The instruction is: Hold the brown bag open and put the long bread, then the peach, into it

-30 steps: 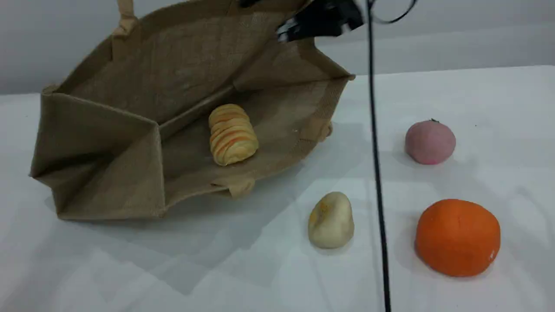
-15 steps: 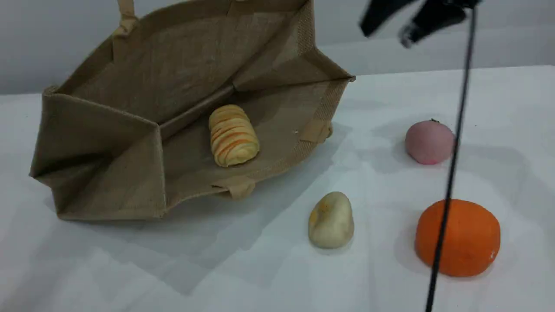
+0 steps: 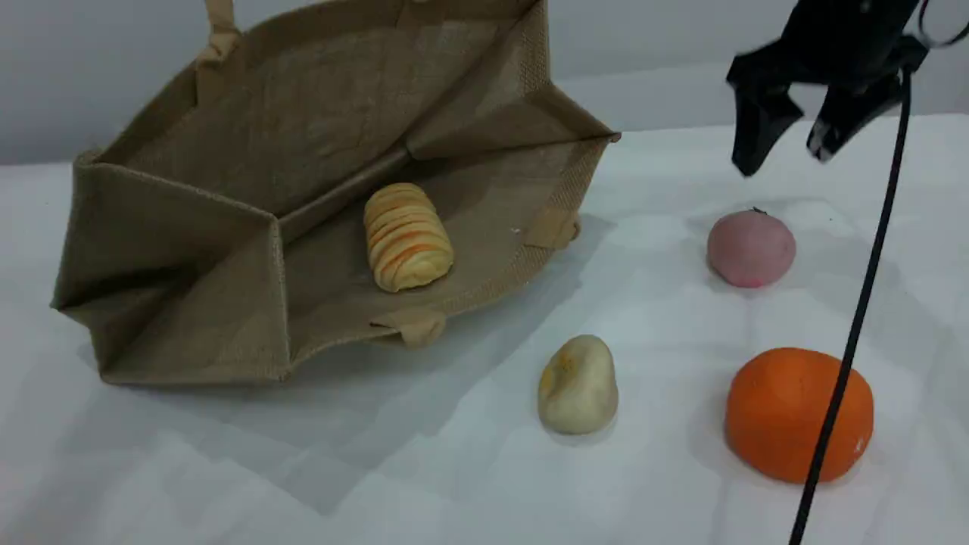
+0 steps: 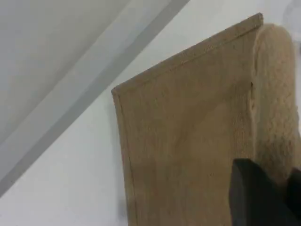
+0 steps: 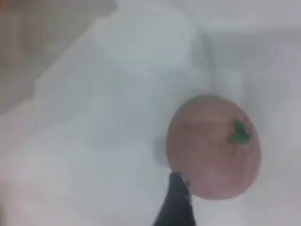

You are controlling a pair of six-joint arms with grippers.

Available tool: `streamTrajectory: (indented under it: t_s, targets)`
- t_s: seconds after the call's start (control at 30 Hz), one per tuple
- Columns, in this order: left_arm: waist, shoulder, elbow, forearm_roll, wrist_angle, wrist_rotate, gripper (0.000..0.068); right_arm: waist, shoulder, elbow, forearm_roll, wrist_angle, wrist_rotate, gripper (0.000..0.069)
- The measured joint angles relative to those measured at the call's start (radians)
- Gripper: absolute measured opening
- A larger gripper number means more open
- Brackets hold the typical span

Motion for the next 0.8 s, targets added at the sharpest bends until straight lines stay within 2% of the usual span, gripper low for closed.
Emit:
streamTrajectory:
  t_s: [0.63,0.8]
  targets:
    - [0.000,0.000,0.000,0.000,0.000,-0.001,0.0092,0.001,0.097,0.000,0.006,-0.043,-0.001,0.0545]
    - [0.000,0.000,0.000,0.000,0.000,-0.001,0.0092,0.003,0.120,0.000,0.023,-0.042,-0.014,0.0522]
